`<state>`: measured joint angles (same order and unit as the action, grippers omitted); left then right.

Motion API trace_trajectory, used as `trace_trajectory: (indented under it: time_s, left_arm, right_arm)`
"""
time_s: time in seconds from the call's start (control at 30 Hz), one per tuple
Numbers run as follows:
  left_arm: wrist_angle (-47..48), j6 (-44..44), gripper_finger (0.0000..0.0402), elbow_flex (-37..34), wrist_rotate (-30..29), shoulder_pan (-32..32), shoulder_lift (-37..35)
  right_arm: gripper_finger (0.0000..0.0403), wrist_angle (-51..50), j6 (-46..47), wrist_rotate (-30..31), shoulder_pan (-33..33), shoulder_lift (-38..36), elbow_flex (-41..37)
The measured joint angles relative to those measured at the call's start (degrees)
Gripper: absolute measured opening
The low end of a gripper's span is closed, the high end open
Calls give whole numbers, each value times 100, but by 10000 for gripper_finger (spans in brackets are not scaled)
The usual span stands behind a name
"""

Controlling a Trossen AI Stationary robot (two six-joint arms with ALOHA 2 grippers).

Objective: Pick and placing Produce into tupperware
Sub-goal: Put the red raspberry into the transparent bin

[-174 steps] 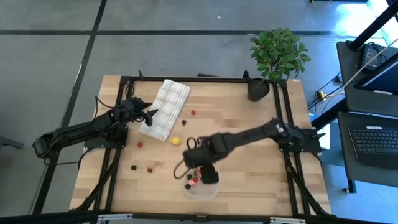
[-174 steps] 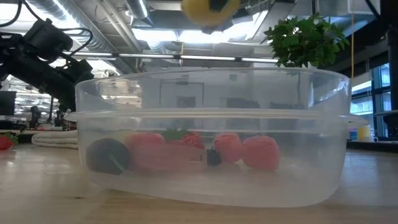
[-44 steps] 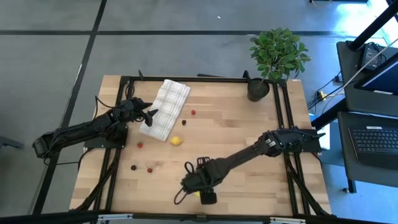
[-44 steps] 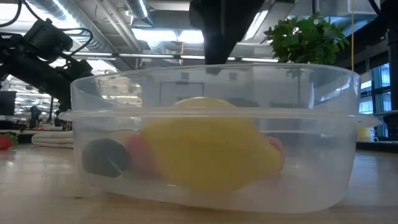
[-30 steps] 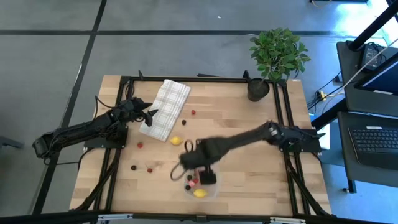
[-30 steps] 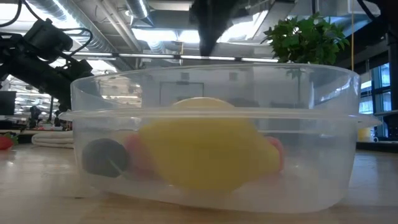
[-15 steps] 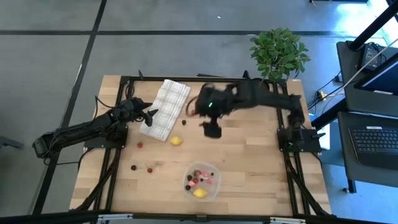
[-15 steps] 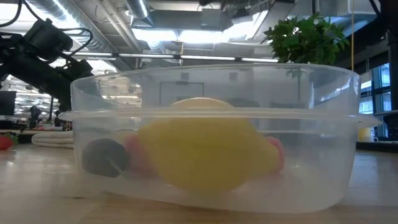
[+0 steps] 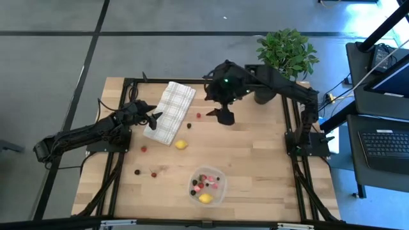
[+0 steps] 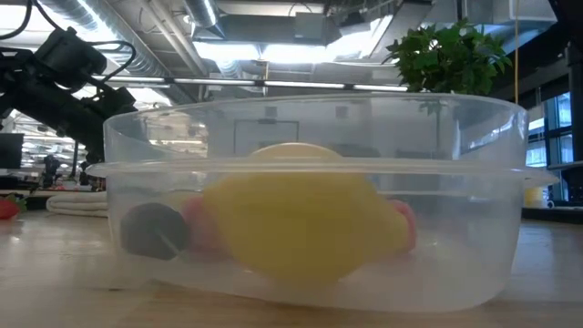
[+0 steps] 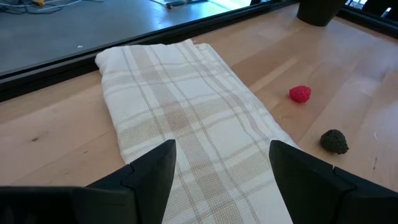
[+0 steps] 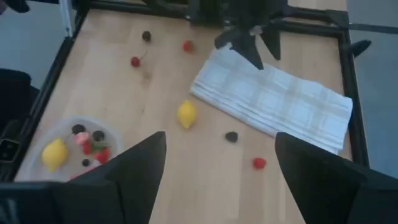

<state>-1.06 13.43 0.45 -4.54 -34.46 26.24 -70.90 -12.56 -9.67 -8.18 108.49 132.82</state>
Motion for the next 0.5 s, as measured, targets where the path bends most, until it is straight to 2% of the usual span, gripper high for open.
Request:
trace_trajectory:
  time_s: [0.23, 0.37, 0.5]
  left_arm:
    - [0, 0, 250, -2, 0, 0, 0]
    - [0, 2, 250, 0, 0, 0, 1]
    - [0, -2, 250, 0, 0, 0, 0]
  right_arm:
    - [302, 970, -161, -188, -547, 4, -1042]
    - [302, 2090, -159, -492, -862, 8, -2023]
    - [302, 3761, 82, -503, -1119, 8, -3145]
